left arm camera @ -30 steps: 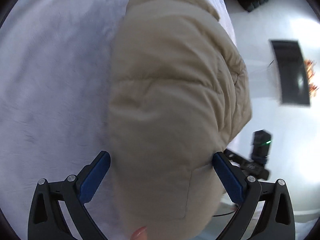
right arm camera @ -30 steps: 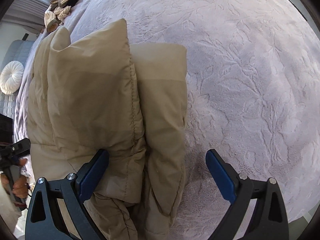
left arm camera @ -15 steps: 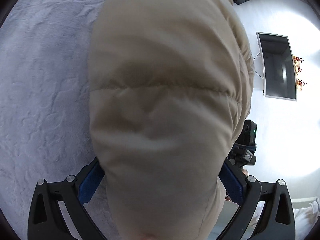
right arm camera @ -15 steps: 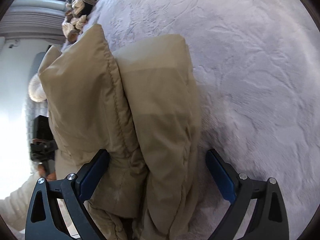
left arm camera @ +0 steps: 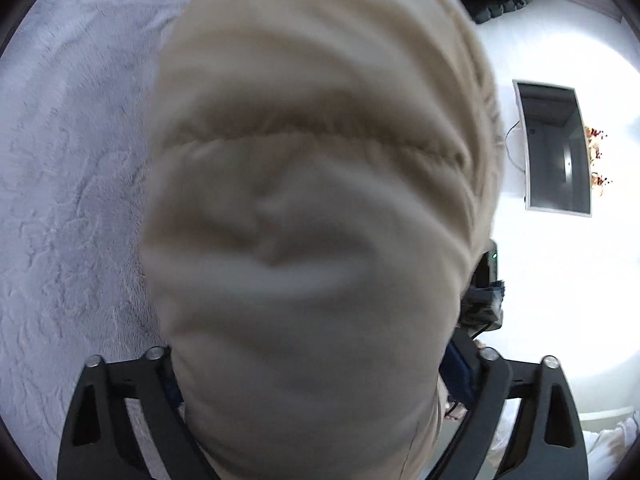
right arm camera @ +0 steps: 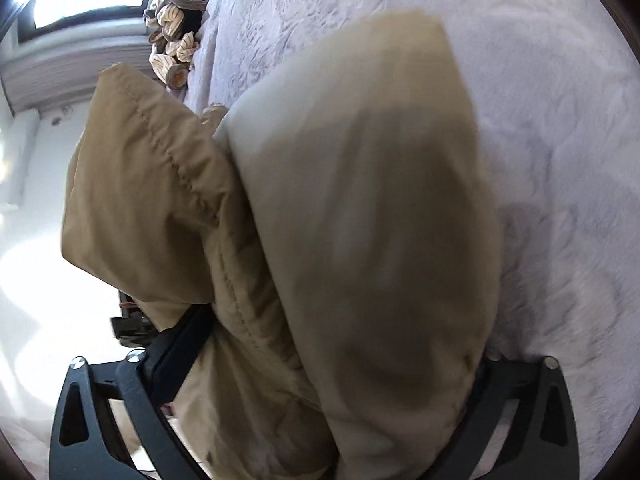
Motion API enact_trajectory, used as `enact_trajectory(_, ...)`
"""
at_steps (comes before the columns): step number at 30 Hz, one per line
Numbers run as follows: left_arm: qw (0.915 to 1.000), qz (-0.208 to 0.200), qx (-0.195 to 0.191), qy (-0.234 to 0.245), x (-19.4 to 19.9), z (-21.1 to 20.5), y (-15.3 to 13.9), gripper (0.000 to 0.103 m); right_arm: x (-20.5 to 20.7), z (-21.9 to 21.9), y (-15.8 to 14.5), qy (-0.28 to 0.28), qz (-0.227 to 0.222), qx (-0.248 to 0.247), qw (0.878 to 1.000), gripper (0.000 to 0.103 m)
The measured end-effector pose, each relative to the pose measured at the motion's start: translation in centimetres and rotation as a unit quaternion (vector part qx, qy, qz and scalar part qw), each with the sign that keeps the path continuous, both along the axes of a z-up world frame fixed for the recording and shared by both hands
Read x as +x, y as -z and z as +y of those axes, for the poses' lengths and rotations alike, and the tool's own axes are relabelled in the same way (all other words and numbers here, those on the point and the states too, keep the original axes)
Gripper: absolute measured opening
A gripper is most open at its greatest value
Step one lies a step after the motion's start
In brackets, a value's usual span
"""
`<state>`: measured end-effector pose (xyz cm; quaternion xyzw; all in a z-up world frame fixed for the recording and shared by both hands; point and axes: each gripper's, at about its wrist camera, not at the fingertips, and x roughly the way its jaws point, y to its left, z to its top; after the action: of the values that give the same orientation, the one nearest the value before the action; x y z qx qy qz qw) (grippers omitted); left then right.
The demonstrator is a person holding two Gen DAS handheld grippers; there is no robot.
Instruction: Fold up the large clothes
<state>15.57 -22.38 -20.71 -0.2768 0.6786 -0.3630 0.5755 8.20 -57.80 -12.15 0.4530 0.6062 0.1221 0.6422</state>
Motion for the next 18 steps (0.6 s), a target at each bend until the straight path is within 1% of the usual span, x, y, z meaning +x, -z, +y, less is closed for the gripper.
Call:
enact_trajectory(1, 1.0, -0.002, -0.003, -0.003, 0.0, 0.1, -0.4, 0.089, 0.0, 0.0, -0.1, 0.006, -0.001, 0.01, 1.0, 0.079)
enact_trajectory(2, 0.9999, -0.006, -0.008, -0.005, -0.1, 0.2, -0.8, 0.089, -0.2, 0.0, -0.2, 0.011, -0.005, 0.016, 1.0, 0.07)
enact_trajectory(3, 0.9999, -0.011, -0.013, -0.005, -0.1, 0.2, -1.2, 0.089, -0.3, 0.1, -0.6, 0.017, -0.012, 0.026, 0.999, 0.066)
enact_trajectory(4, 0.9997, -0.016, -0.019, -0.003, -0.2, 0.2, -1.7, 0.089, -0.5, 0.0, -1.0, 0.021, -0.018, 0.031, 0.999, 0.059)
enact_trajectory(5, 0.9995, -0.019, -0.024, -0.002, -0.2, 0.2, -2.0, 0.089, -0.6, 0.1, -1.2, 0.022, -0.022, 0.034, 0.999, 0.055)
enact_trajectory(7, 0.9989, -0.025, -0.04, 0.0, -0.3, 0.4, -2.9, 0.089, -0.8, 0.6, -2.3, 0.022, -0.032, 0.035, 0.999, 0.053)
enact_trajectory(11, 0.9975, -0.034, -0.062, 0.002, 0.6, 2.0, -4.5, 0.089, -0.4, 2.1, -4.1, 0.025, -0.048, 0.031, 0.998, 0.053)
enact_trajectory(13, 0.9968, -0.037, -0.071, 0.0, 1.6, 3.8, -5.2, 0.089, -0.1, 2.9, -4.7, 0.027, -0.053, 0.027, 0.998, 0.053)
enact_trajectory(16, 0.9959, -0.043, -0.079, -0.005, 3.6, 6.8, -6.1, 0.089, 1.4, 5.8, -5.8, 0.023, -0.065, 0.018, 0.997, 0.053)
enact_trajectory(18, 0.9956, -0.049, -0.08, -0.009, 6.2, 9.7, -7.2, 0.089, 2.9, 7.8, -6.2, 0.019, -0.074, 0.017, 0.997, 0.053)
